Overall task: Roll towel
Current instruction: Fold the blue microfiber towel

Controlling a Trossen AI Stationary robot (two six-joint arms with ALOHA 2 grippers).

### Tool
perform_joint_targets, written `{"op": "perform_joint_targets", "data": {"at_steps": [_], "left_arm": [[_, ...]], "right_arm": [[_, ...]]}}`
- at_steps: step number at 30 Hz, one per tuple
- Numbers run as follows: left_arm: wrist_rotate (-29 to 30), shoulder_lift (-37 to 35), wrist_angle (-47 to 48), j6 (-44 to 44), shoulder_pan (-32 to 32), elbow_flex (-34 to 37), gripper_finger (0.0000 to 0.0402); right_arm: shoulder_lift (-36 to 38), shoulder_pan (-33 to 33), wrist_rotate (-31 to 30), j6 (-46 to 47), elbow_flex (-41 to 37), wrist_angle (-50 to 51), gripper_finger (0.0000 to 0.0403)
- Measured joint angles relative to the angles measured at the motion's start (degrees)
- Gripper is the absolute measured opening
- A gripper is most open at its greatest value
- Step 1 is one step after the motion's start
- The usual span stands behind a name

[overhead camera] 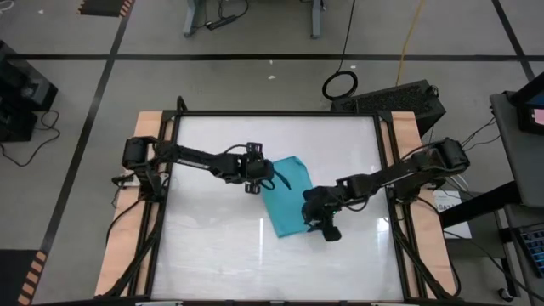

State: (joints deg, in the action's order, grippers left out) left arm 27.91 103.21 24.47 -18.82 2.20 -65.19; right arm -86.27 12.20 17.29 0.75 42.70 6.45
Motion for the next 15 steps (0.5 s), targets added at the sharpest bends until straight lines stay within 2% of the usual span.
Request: {"op": "perform_joint_targets", "data": {"at_steps": [5, 8, 15], "left_arm": [[-11.4, -0.2, 0.0, 5.2, -5.2, -1.9, 0.0237], [-18.0, 1.0, -5.2, 6.6, -8.6, -2.2, 0.0237], [-18.9, 4.3, -16.8, 6.5, -14.2, -2.1, 0.0237]], "right_arm": [[3.4, 3.6, -4.9, -14.5, 0.0, 9.9, 0.013], [3.2, 5.8, -8.6, -19.6, 0.0, 14.1, 0.0142], [1.4, 7.5, -15.5, -25.2, 0.0, 15.7, 0.0183]]}}
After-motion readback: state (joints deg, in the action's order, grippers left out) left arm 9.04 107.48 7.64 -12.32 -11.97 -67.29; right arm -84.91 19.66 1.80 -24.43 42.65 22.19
